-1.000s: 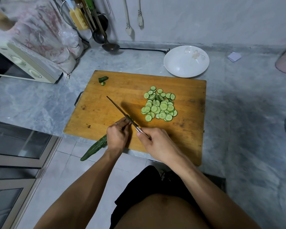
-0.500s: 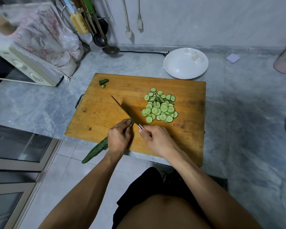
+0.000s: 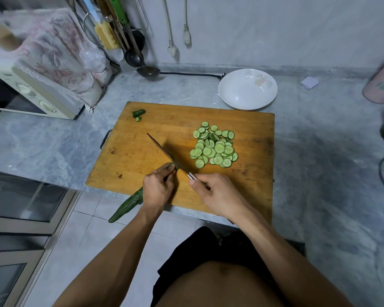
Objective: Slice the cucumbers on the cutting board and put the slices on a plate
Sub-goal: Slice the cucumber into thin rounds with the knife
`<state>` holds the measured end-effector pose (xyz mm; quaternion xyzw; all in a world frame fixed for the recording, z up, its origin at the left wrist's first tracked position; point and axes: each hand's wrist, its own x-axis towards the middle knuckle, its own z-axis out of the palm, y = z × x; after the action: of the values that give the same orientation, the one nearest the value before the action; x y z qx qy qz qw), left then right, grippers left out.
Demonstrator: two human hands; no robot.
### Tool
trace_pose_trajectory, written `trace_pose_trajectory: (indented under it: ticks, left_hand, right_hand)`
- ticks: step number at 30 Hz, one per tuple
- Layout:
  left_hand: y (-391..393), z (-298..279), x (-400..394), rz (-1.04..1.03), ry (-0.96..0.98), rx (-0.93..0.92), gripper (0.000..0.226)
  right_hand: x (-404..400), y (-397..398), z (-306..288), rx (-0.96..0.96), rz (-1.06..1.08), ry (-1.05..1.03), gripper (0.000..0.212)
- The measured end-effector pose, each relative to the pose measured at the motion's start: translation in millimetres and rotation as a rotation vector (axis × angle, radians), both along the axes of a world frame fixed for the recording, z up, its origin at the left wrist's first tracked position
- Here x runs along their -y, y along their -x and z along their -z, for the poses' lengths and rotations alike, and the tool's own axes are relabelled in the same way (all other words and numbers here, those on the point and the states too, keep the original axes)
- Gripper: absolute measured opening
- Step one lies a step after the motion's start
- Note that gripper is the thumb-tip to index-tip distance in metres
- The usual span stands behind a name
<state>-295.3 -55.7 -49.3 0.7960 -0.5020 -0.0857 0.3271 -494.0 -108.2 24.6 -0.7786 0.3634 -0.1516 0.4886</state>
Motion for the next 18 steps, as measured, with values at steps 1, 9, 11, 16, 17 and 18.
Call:
trace_pose_trajectory:
  ticks: [1, 9, 11, 16, 17, 18]
  left_hand:
    - [-0.6, -0.4, 0.3, 0.001, -0.005, -0.002, 0.026]
    - [-2.8, 1.9, 0.5, 0.003, -0.040, -0.015, 0.027]
    - [-3.5, 2.8, 0.4, 0.015, -0.046, 0.002, 0.027]
    - [-1.3, 0.9, -0.6, 0.008, -0.026, -0.004, 0.028]
    - [-0.5, 0.4, -0.9, 0.017, -0.019, -0.007, 0.029]
    - [0.3, -0.5, -1.0, 0.023, -0.018, -0.011, 0.030]
  right_hand:
    - [-1.3, 0.1, 0.1, -0.004, -0.010, 0.010, 0.033]
    - [-7.4, 3.0, -4.1, 0.007, -0.023, 0.003, 0.034]
    - [-8.2, 3.1, -5.6, 0.002, -0.033, 0.004, 0.035]
    - [-5.4, 1.9, -6.5, 0.003, -0.039, -0.010, 0.037]
    - [-3.7, 1.6, -5.9, 0.006, -0.035, -0.022, 0.038]
    - [-2.1, 0.7, -5.0, 0.010, -0.033, -0.033, 0.039]
